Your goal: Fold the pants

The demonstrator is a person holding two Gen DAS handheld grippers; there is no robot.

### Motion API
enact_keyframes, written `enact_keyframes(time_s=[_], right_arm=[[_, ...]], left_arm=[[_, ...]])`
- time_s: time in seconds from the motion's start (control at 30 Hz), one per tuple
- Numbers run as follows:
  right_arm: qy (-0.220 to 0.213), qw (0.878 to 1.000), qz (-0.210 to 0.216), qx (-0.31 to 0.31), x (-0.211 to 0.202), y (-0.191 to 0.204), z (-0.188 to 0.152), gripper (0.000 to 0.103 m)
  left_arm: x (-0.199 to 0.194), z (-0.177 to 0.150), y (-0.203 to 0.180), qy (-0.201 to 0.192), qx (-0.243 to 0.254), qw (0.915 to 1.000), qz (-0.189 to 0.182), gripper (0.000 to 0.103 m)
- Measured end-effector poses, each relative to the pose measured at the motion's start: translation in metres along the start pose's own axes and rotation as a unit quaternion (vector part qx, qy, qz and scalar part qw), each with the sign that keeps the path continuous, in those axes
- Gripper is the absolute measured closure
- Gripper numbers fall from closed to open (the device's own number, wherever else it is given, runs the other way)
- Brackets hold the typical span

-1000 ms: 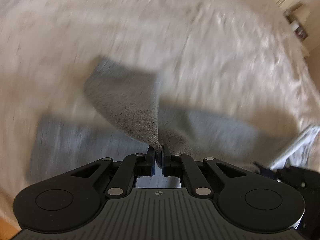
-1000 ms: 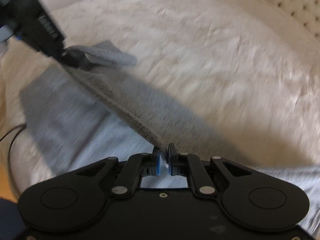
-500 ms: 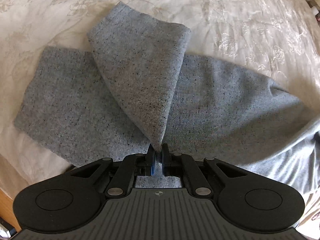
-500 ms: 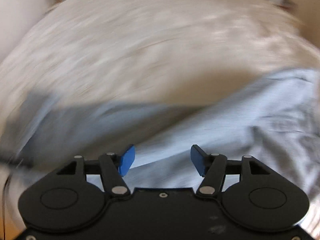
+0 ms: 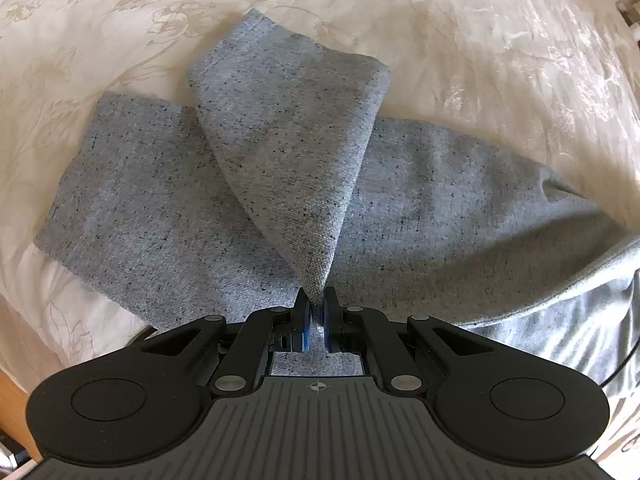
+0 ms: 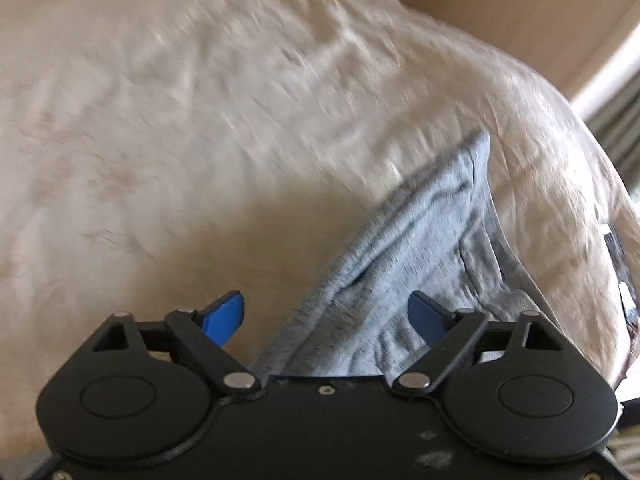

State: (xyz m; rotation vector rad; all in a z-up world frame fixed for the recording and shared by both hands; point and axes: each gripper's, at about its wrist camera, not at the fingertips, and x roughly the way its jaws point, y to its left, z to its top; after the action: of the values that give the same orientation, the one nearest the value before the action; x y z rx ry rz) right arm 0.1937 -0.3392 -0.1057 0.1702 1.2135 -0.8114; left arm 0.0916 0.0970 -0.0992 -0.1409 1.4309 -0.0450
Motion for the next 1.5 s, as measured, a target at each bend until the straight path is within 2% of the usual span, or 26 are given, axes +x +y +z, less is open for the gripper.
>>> enact_keyframes(time_s=[0.03,0.07,0.13,0.23,0.3,0.33,0.43,0.5,0.57,0.67,0.7,0.77,0.83,0.87,0.97,1.0,1.03,1.07,1.1,1.23,1.3,1.4,1.5], right_arm=[[0.013,1.0,0.001,-0.003,0.003,0.0,-0.002,0.062],[0.023,1.0,0.013,-0.004,0.007,-0.004,-0.003,0.09],[0.018,0.999,0.046,0.018,0.001,-0.023,-0.008,0.089],[-0.057,0.995,0.076,0.042,-0.039,-0.067,-0.027,0.089],[-0.086,0.99,0.091,0.064,-0.067,-0.101,-0.053,0.089],[-0.087,0.989,0.092,0.076,-0.076,-0.118,-0.07,0.089],[-0.037,0.993,0.066,0.086,-0.066,-0.146,-0.128,0.089],[0.03,0.994,0.054,0.088,-0.034,-0.152,-0.155,0.089],[0.095,0.989,0.054,0.1,0.001,-0.157,-0.175,0.089],[0.088,0.988,0.066,0.11,0.008,-0.165,-0.178,0.087],[0.084,0.988,0.071,0.108,0.006,-0.167,-0.176,0.082],[0.072,0.99,0.071,0.1,0.001,-0.171,-0.172,0.078],[0.066,0.99,0.077,0.099,0.0,-0.174,-0.168,0.082],[0.073,0.99,0.075,0.095,0.0,-0.171,-0.167,0.082],[0.139,0.985,0.062,0.083,0.019,-0.164,-0.169,0.08],[0.14,0.985,0.059,0.088,0.017,-0.166,-0.17,0.07],[0.134,0.985,0.057,0.089,0.01,-0.167,-0.168,0.065],[0.125,0.987,0.055,0.084,0.001,-0.167,-0.167,0.052],[0.109,0.989,0.056,0.081,-0.01,-0.167,-0.166,0.045],[0.039,0.995,0.083,0.039,-0.055,-0.155,-0.165,0.044],[0.003,0.992,0.123,0.017,-0.077,-0.14,-0.17,0.044],[-0.038,0.977,0.209,-0.035,-0.103,-0.113,-0.177,0.044],[-0.057,0.948,0.299,-0.094,-0.125,-0.077,-0.187,0.044]], left_arm=[[0.001,0.0,0.002,-0.001,0.0,1.0,0.0,0.097],[-0.001,0.0,0.002,-0.003,0.001,1.0,-0.001,0.097],[-0.009,0.002,0.001,-0.015,0.008,0.9999,0.002,0.097],[-0.033,0.002,-0.002,-0.053,0.033,0.998,0.001,0.097],[-0.052,-0.004,-0.005,-0.084,0.06,0.9947,0.006,0.097],[-0.057,-0.007,-0.006,-0.092,0.072,0.9931,0.009,0.097],[-0.048,-0.02,-0.008,-0.07,0.09,0.9933,0.019,0.097],[-0.03,-0.027,-0.005,-0.042,0.087,0.9948,0.031,0.097],[-0.013,-0.032,-0.005,-0.015,0.089,0.995,0.044,0.097],[-0.002,-0.039,-0.004,-0.001,0.084,0.9952,0.051,0.097],[-0.001,-0.041,-0.005,-0.002,0.084,0.995,0.053,0.097],[-0.001,-0.042,-0.007,-0.003,0.087,0.9947,0.055,0.097],[-0.002,-0.043,-0.008,-0.005,0.088,0.9945,0.057,0.097],[-0.002,-0.045,-0.009,-0.005,0.089,0.9942,0.06,0.094],[0.011,-0.038,-0.008,0.006,0.091,0.9932,0.073,0.094],[0.01,-0.038,-0.008,0.007,0.089,0.9933,0.072,0.094],[0.006,-0.037,-0.008,0.004,0.087,0.9936,0.071,0.094],[0.001,-0.037,-0.008,-0.003,0.086,0.994,0.068,0.093],[-0.007,-0.039,-0.008,-0.013,0.086,0.994,0.065,0.093],[-0.03,-0.051,-0.007,-0.039,0.101,0.9915,0.072,0.084],[-0.04,-0.057,-0.004,-0.048,0.101,0.9909,0.074,0.084],[-0.051,-0.061,0.01,-0.061,0.092,0.9908,0.078,0.084],[-0.06,-0.053,0.029,-0.076,0.078,0.9909,0.079,0.084]])
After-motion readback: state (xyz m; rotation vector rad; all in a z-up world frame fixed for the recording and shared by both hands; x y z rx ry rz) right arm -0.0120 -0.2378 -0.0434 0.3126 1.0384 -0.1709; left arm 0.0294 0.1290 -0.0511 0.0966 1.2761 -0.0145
